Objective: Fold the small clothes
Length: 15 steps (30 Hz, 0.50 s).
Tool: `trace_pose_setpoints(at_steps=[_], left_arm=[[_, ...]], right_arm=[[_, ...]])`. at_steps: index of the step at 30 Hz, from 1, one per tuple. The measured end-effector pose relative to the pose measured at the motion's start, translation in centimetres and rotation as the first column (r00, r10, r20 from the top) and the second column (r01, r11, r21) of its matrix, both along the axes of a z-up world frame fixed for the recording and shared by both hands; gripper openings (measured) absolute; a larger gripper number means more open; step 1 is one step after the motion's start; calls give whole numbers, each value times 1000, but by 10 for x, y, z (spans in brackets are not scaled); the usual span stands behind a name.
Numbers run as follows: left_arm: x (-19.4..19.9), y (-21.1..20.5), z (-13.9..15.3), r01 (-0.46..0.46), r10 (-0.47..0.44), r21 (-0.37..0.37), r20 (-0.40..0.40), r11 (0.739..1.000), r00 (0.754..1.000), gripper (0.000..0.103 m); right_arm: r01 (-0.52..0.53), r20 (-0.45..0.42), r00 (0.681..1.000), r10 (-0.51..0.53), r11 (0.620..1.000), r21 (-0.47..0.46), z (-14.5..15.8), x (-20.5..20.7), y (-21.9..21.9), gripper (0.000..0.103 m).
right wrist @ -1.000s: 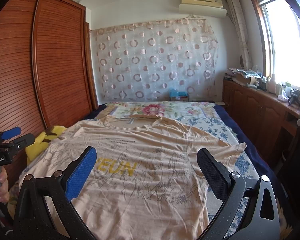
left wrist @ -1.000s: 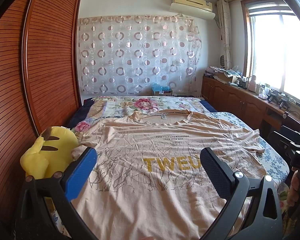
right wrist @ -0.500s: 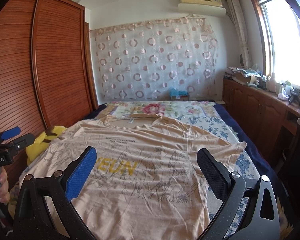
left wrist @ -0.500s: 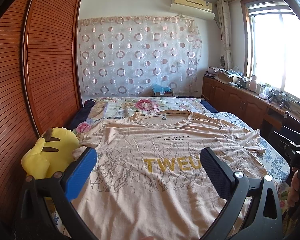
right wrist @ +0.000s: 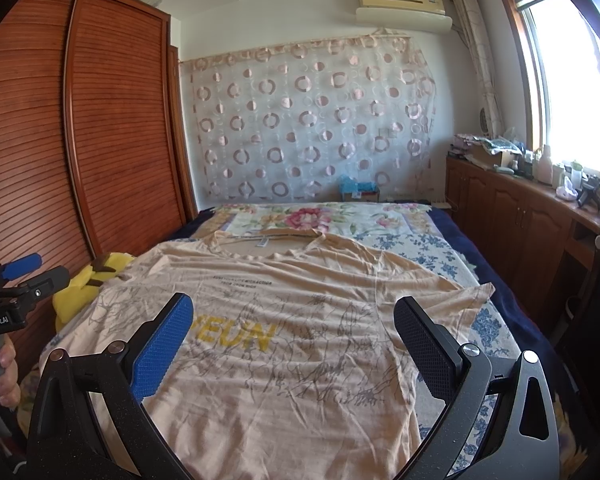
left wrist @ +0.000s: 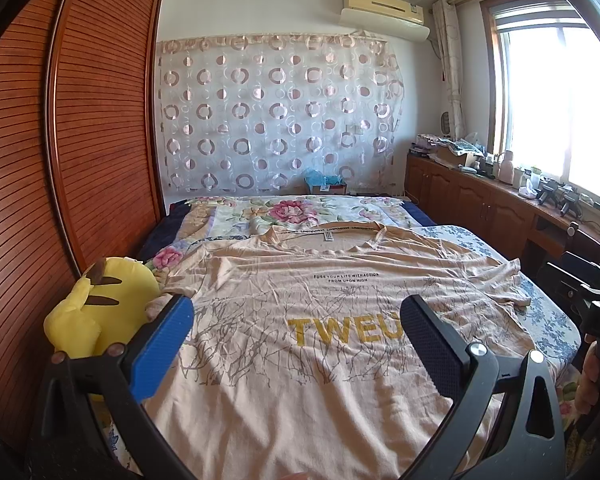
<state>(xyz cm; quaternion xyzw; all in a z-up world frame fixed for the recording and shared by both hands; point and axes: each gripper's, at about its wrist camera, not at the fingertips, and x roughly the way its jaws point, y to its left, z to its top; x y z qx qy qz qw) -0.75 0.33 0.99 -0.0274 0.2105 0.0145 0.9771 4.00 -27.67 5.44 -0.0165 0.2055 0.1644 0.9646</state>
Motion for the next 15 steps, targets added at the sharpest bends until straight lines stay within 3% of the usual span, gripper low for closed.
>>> trace_pose_setpoints(at_steps=[15], left_arm=[[-1, -3, 0, -1, 1, 4, 1, 1000, 1000, 103]], right_arm=[[0, 0, 1000, 0, 1000, 2, 1, -1, 0, 102]])
